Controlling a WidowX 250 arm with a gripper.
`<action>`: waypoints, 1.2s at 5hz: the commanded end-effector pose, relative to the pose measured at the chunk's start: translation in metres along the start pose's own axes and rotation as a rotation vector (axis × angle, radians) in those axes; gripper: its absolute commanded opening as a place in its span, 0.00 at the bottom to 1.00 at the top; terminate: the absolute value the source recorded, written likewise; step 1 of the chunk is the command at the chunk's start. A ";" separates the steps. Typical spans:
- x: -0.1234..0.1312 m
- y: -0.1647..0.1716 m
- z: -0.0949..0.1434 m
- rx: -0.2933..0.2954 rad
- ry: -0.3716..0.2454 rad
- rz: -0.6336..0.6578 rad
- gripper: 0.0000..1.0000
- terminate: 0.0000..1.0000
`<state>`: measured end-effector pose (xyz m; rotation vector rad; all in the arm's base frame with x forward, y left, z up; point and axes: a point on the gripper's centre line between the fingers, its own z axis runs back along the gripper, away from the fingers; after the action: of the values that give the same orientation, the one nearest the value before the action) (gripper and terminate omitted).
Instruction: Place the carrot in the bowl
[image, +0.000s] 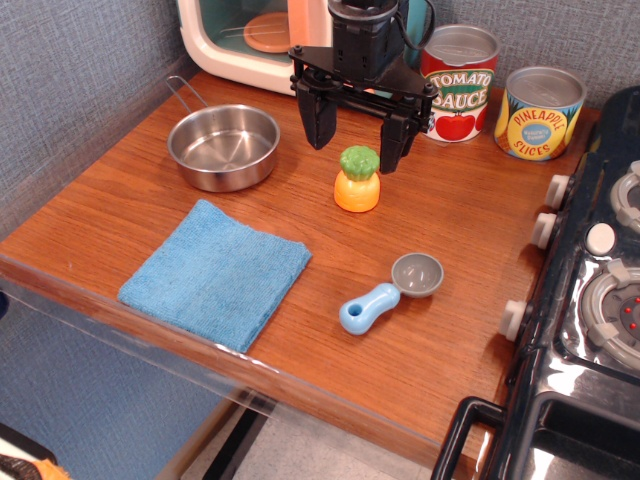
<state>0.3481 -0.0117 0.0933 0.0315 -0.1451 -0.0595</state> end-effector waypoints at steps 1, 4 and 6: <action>0.000 0.000 0.000 0.000 0.000 0.000 1.00 0.00; 0.065 -0.002 -0.044 -0.061 0.022 0.027 1.00 0.00; 0.057 -0.008 -0.031 -0.090 -0.002 -0.024 1.00 0.00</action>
<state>0.4007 -0.0234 0.0384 -0.0656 -0.0569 -0.0809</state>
